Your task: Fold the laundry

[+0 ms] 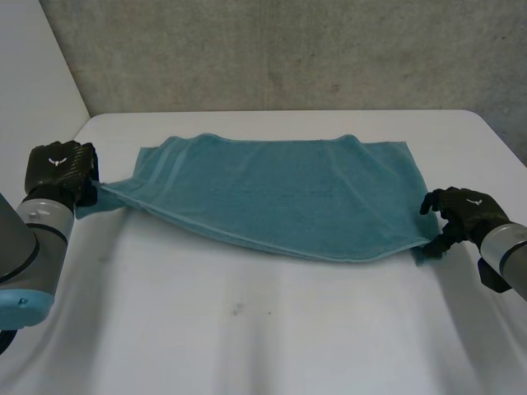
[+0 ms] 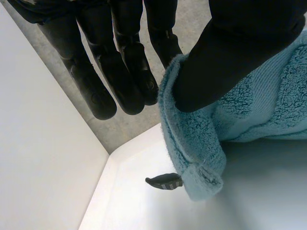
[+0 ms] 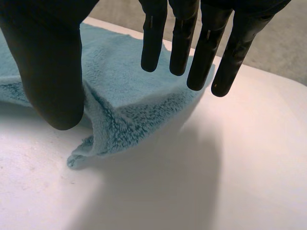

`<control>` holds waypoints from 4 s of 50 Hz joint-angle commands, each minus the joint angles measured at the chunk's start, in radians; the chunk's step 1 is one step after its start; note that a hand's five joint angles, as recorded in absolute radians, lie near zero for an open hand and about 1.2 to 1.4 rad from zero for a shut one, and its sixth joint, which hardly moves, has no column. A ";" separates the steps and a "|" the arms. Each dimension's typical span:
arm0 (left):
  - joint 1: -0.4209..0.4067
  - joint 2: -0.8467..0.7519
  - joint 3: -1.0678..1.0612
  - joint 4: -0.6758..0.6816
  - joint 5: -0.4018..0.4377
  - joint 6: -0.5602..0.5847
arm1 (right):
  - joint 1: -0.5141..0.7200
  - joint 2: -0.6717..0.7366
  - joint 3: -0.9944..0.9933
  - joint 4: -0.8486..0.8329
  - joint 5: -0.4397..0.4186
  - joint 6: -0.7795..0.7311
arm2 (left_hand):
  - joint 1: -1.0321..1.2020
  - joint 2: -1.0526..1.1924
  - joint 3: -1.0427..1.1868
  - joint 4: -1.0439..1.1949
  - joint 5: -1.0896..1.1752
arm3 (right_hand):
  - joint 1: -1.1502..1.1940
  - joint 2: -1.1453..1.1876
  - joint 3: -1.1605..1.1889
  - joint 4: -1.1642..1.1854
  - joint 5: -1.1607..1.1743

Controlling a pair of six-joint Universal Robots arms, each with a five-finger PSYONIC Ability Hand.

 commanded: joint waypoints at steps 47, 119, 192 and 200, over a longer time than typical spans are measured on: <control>0.062 -0.158 0.002 -0.025 0.186 0.166 | -0.045 -0.080 0.023 -0.103 -0.009 -0.030 | -0.514 -0.589 -0.582 -0.583 -0.557 | 0.923 0.867 0.869 0.871 0.870; -0.043 -0.050 0.737 -0.236 0.127 0.347 | 0.137 0.112 -1.005 0.121 0.322 -0.462 | 0.270 0.194 0.202 0.201 0.226 | 0.923 0.867 0.869 0.871 0.870; 0.082 0.134 0.002 -0.338 0.292 0.367 | -0.032 0.001 -0.248 0.292 0.092 -0.797 | 0.270 0.194 0.202 0.201 0.226 | 0.923 0.867 0.869 0.871 0.870; 0.002 -0.167 0.277 -0.200 0.133 0.364 | 0.076 0.211 -0.448 0.093 0.129 -0.745 | 0.270 0.194 0.202 0.201 0.226 | 0.923 0.867 0.869 0.871 0.870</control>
